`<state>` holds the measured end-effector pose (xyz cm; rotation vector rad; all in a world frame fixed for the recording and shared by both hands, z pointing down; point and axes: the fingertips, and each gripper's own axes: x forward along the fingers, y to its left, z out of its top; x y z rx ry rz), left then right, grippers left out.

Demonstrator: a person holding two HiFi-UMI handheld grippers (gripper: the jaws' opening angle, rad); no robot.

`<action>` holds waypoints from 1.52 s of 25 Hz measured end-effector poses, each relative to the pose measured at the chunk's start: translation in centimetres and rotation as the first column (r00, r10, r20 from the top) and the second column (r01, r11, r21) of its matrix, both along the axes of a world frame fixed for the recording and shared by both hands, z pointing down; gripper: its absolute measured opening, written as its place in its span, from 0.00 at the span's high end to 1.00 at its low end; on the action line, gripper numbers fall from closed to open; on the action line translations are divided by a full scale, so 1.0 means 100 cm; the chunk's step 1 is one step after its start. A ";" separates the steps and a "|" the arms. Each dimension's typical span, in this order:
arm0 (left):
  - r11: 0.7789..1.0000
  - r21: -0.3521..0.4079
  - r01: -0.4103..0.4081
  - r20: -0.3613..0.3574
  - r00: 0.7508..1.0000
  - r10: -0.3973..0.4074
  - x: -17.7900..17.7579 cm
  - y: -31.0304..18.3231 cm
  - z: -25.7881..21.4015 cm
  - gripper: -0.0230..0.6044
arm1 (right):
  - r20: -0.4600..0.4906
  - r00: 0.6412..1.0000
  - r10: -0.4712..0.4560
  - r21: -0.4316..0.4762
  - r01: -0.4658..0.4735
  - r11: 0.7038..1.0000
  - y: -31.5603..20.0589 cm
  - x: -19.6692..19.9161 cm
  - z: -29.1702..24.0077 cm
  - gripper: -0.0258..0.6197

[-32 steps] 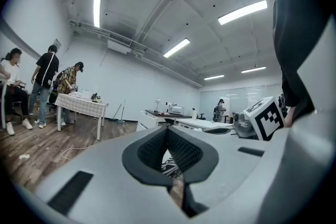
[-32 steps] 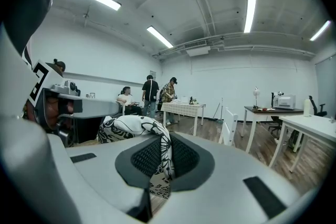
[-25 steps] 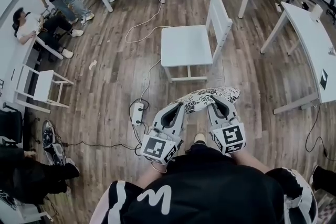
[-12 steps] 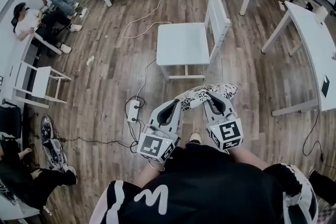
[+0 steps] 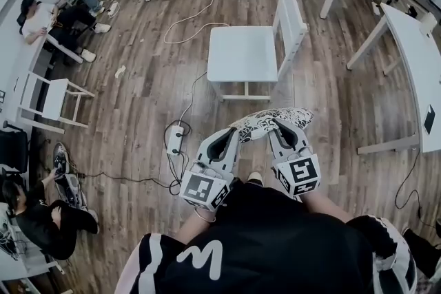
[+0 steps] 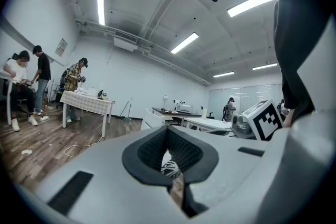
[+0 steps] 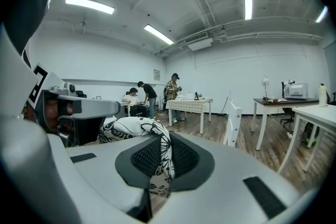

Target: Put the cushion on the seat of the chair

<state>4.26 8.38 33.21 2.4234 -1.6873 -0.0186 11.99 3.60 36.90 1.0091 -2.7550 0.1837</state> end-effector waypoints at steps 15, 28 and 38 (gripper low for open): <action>0.999 -0.010 0.037 -0.009 0.999 -0.037 -0.020 -0.024 0.004 0.96 | 0.002 0.999 -0.036 -0.018 0.036 0.999 -0.023 -0.019 0.005 0.91; 1.000 -0.002 0.014 -0.028 1.000 -0.014 -0.050 -0.094 0.002 0.96 | -0.006 1.000 -0.009 -0.026 0.009 1.000 -0.088 -0.044 0.004 0.91; 0.999 -0.024 -0.037 -0.038 0.999 0.036 -0.083 -0.164 0.007 0.96 | -0.008 0.999 0.041 -0.058 -0.041 0.997 -0.150 -0.073 0.010 0.91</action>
